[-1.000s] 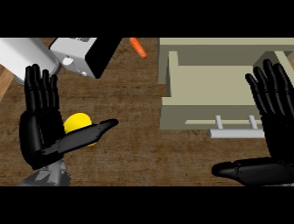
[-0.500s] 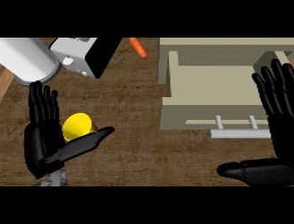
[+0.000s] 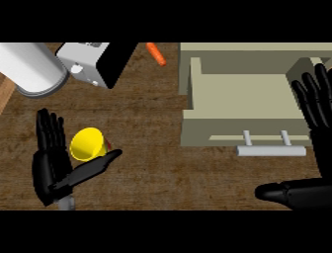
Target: Pick up the cup, place it into the drawer and close the drawer
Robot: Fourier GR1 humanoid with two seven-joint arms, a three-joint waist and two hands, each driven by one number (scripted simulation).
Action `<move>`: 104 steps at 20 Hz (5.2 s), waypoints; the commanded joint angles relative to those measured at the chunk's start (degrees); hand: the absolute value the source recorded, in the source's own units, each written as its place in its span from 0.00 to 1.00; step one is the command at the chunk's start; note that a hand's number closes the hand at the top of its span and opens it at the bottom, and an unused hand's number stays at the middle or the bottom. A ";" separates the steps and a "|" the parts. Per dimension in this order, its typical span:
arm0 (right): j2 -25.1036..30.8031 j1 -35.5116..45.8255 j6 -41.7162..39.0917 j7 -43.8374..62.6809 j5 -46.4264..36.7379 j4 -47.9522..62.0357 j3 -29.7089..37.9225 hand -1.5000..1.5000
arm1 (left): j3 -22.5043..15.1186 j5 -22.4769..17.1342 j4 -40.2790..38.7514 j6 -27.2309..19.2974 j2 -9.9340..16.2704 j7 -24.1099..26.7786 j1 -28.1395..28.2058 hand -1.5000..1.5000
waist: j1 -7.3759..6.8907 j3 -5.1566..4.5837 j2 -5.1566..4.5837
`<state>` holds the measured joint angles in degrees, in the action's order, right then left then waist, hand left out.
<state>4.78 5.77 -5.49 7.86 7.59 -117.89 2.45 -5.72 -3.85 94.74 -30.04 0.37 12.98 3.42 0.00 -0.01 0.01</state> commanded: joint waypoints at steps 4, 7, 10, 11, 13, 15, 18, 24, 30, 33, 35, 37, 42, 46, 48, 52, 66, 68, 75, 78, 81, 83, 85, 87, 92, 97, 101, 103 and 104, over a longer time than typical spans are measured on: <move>-0.49 2.67 1.01 2.95 -0.72 -0.60 -1.32 0.00 | 2.92 -3.95 -8.56 3.41 -0.35 7.79 1.44 0.00 | -0.07 -0.01 0.00; 1.87 3.53 -1.90 -0.33 2.15 4.13 3.08 0.00 | 4.82 -4.80 -8.04 5.90 0.61 7.56 1.43 0.00 | -0.11 0.01 0.00; 1.14 3.83 -0.14 1.73 0.79 2.41 1.98 0.00 | 6.50 -6.27 -12.67 8.29 0.35 12.13 2.47 0.00 | -0.12 0.01 0.00; 0.93 -0.43 -1.35 1.80 1.63 -1.73 1.45 0.00 | 5.70 -5.32 -12.56 7.01 -0.28 9.45 0.23 0.00 | 0.02 0.01 0.02; -1.79 0.34 0.53 -0.49 -3.01 0.48 -3.15 0.00 | 6.79 -6.65 -16.27 8.62 -0.35 14.61 2.10 0.00 | -0.07 0.00 0.00; -1.92 -0.03 0.99 -0.46 -2.44 -0.18 -2.35 0.00 | 9.89 -8.30 -17.38 10.44 2.12 12.20 -1.04 0.00 | -0.05 0.01 0.01; -0.50 -0.23 -0.34 1.52 -0.71 -1.21 -0.98 0.00 | 4.80 -8.71 -21.05 4.28 -0.34 15.49 -2.56 0.00 | 0.03 0.01 0.01; -0.02 -4.67 -3.14 -1.33 0.50 -0.99 -0.52 0.00 | 11.66 -12.26 -29.89 12.81 0.91 24.85 -1.83 0.00 | 0.09 0.01 0.00; -0.56 2.34 -0.81 1.50 -0.68 0.60 -1.22 0.00 | 13.36 -12.13 -39.47 11.88 -0.30 29.50 -7.46 0.00 | 0.03 0.00 -0.02; -0.06 1.82 -1.63 0.12 -0.16 2.07 0.08 0.00 | 14.59 -12.55 -43.64 14.70 0.82 30.47 -9.18 0.00 | 0.03 0.00 -0.02; -0.17 -1.56 -3.45 -3.38 0.69 2.70 0.71 0.00 | 13.96 -12.69 -40.07 15.11 1.23 29.02 -7.22 0.00 | 0.01 0.01 0.00; 0.01 -1.17 -1.39 4.58 1.77 -5.16 -0.04 0.00 | 14.17 -12.22 -43.62 15.22 1.57 29.26 -9.86 0.00 | 0.11 0.01 0.02; -1.01 -4.12 -2.17 -0.11 -0.11 -3.77 -0.46 0.00 | 15.94 -13.30 -48.79 17.87 1.77 34.87 -11.98 0.00 | 0.11 0.01 0.00; -1.34 -0.90 -1.23 -0.01 -1.23 -1.56 -1.25 0.00 | 15.71 -14.73 -47.12 20.00 2.25 31.95 -12.57 0.00 | 0.02 0.01 0.00; 2.18 1.85 -3.12 3.32 4.48 -0.02 4.43 0.00 | 17.56 -15.82 -50.65 20.39 2.23 34.57 -14.15 0.00 | 0.10 0.00 -0.03; 0.39 -4.94 -5.01 -2.99 3.21 -0.92 2.62 0.00 | 18.25 -16.78 -56.69 24.70 1.68 38.76 -15.86 0.00 | 0.31 0.00 -0.05; 0.02 -0.51 -0.93 6.43 2.15 -5.74 0.60 0.00 | 18.19 -18.17 -65.28 36.85 1.93 44.34 -22.66 1.00 | 0.32 -0.02 -0.04; 0.51 -3.88 -3.68 2.75 3.39 -4.98 1.48 0.00 | 18.00 -16.17 -67.26 36.49 1.95 51.31 -21.18 1.00 | 0.46 -0.02 -0.08; 0.04 -3.91 -2.44 4.22 2.64 -6.31 0.99 0.00 | 15.12 -14.46 -64.13 42.69 6.92 45.62 -21.34 1.00 | 0.34 0.00 0.04; -0.94 0.46 -1.79 1.39 0.15 0.03 -0.35 0.00 | 14.84 -13.12 -67.18 43.70 6.69 49.72 -21.46 1.00 | 0.19 -0.02 -0.08; 0.07 -0.81 -2.01 4.04 1.83 -4.21 0.77 0.00 | 15.25 -12.77 -66.84 41.72 6.65 51.35 -23.52 1.00 | 0.44 -0.04 -0.08; 0.91 -0.30 -1.67 5.46 2.93 -4.67 2.57 0.00 | 14.24 -13.45 -59.45 42.72 7.68 47.99 -20.91 1.00 | -0.11 0.03 0.14; -0.99 -1.26 -0.96 3.79 -0.13 -4.08 -0.68 0.00 | 14.72 -15.01 -57.64 47.00 10.04 45.21 -21.87 1.00 | -0.19 0.02 0.13; -1.74 0.08 -0.01 4.14 -0.35 -2.88 -0.96 0.00 | 13.48 -15.08 -54.66 45.37 7.89 42.88 -24.18 1.00 | -0.21 0.03 0.12; -0.79 -3.36 -1.24 4.06 0.45 -5.62 -0.04 0.00 | 8.08 -13.01 -40.57 43.57 7.51 36.16 -18.50 1.00 | -0.26 0.06 0.24; 1.06 -2.87 -2.45 5.38 3.45 -5.19 2.82 0.00 | 5.15 -15.72 -23.04 39.06 5.33 21.41 -17.93 1.00 | -0.40 0.08 0.32; 0.65 -2.65 -3.23 2.84 2.42 -2.97 1.94 0.00 | 3.74 -16.42 -14.96 32.35 2.53 11.23 -22.75 1.00 | -0.23 0.07 0.24; 1.15 -0.07 -2.70 4.49 1.74 -2.29 1.51 0.00 | 3.48 -15.94 -14.61 30.58 2.15 8.43 -26.58 1.00 | -0.05 0.04 0.11; 1.01 -2.77 -3.85 2.38 3.48 -2.32 3.00 0.00 | 3.39 -15.37 -11.14 29.41 2.46 7.37 -24.96 1.00 | -0.02 0.04 0.12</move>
<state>5.53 3.96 -8.40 11.06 9.93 -120.57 4.59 -1.25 -19.68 76.91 3.62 4.12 26.52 -19.73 -0.23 0.04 0.20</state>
